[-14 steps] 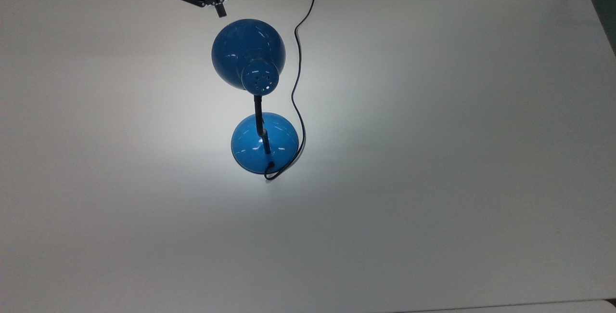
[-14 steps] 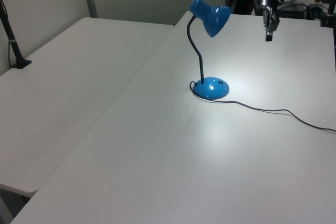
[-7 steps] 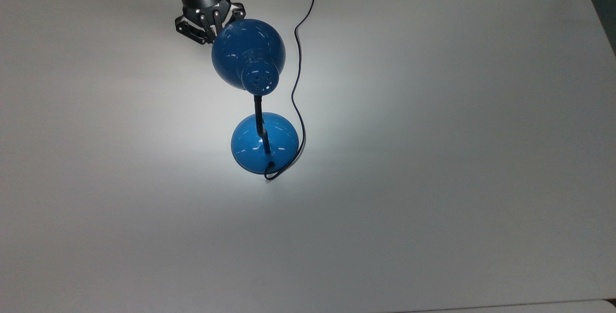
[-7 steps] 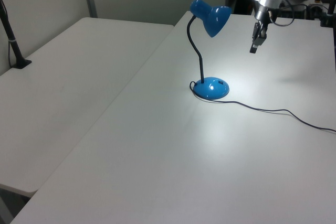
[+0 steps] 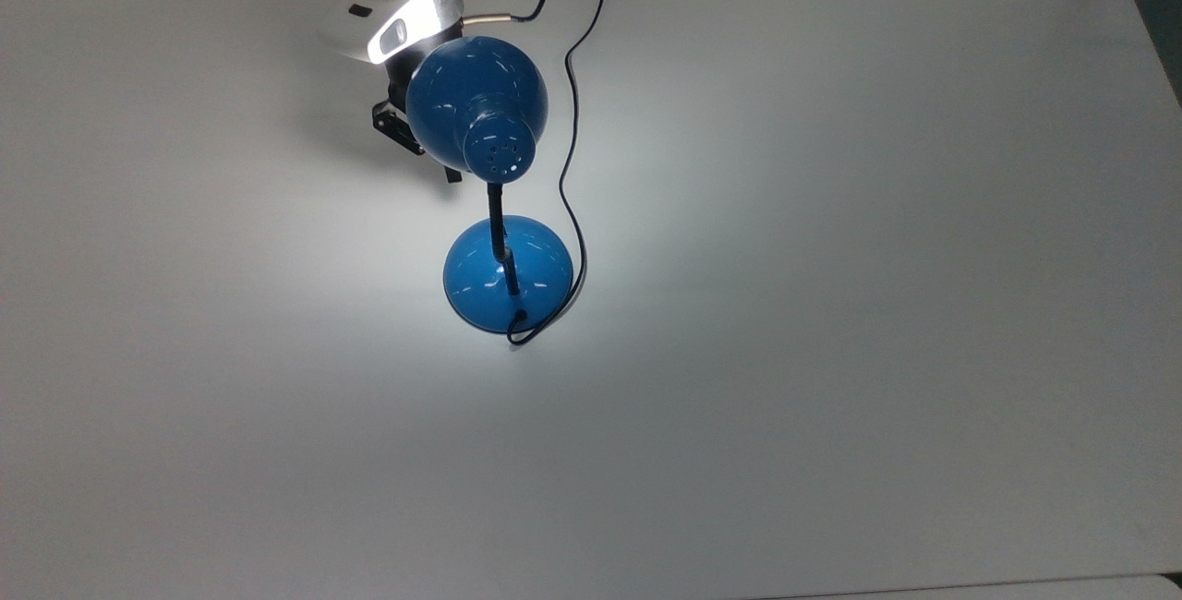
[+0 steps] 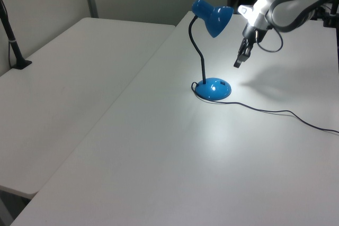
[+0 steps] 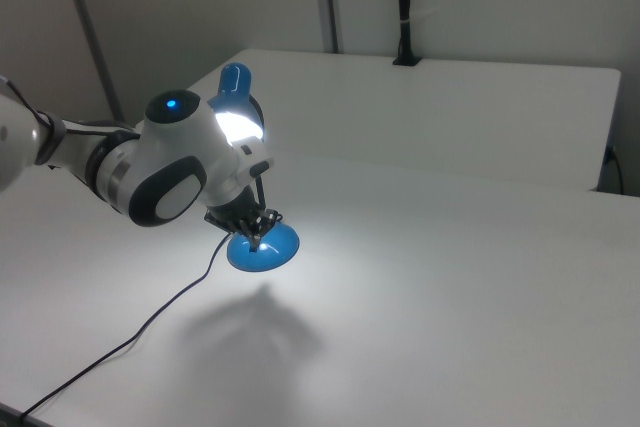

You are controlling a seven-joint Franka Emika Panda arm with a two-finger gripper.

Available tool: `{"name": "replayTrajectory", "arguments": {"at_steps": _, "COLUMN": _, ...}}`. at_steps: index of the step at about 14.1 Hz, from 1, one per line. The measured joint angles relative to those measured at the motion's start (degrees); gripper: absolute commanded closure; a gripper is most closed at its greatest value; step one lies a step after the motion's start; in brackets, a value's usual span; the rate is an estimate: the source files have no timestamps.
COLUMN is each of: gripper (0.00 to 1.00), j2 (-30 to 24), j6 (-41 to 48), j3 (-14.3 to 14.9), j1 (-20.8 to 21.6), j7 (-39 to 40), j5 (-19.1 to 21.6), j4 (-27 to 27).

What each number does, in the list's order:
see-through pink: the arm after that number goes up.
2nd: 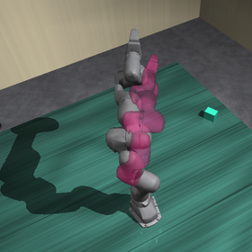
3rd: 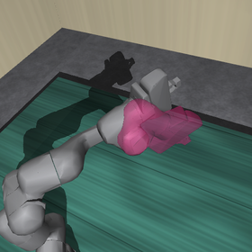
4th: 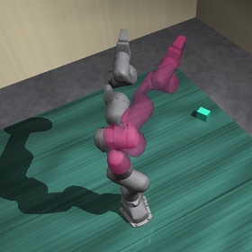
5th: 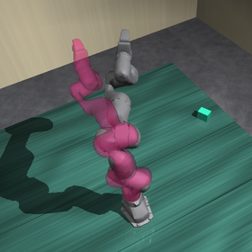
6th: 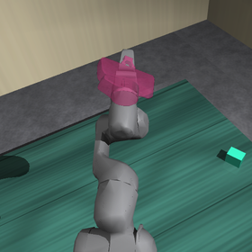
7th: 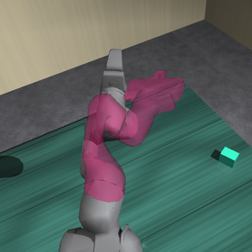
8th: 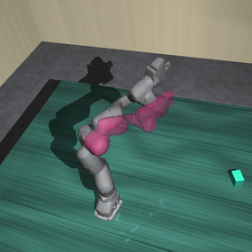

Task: Turn off the lamp
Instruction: 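Lower the gripper past the shade onto the switch on the lamp base, then press the base switch down with the gripper fingers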

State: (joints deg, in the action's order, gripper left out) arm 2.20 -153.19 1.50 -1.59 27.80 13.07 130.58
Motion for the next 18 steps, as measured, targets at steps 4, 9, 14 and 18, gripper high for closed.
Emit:
{"name": "replayTrajectory", "arguments": {"at_steps": 4, "gripper": 1.0, "j2": 4.1, "j6": -6.1, "j3": -1.5, "j1": 0.9, "j7": -1.8, "j5": 0.0, "j4": 0.0}}
{"name": "replayTrajectory", "arguments": {"at_steps": 9, "gripper": 1.0, "j2": 7.2, "j6": -9.7, "j3": -3.1, "j1": 1.2, "j7": -3.6, "j5": 0.0, "j4": 0.0}}
{"name": "replayTrajectory", "arguments": {"at_steps": 14, "gripper": 1.0, "j2": 8.1, "j6": -10.0, "j3": -3.2, "j1": 1.2, "j7": -3.7, "j5": 0.0, "j4": -0.3}}
{"name": "replayTrajectory", "arguments": {"at_steps": 18, "gripper": 1.0, "j2": 8.2, "j6": -9.3, "j3": -3.2, "j1": 1.1, "j7": -3.6, "j5": 0.0, "j4": -0.6}}
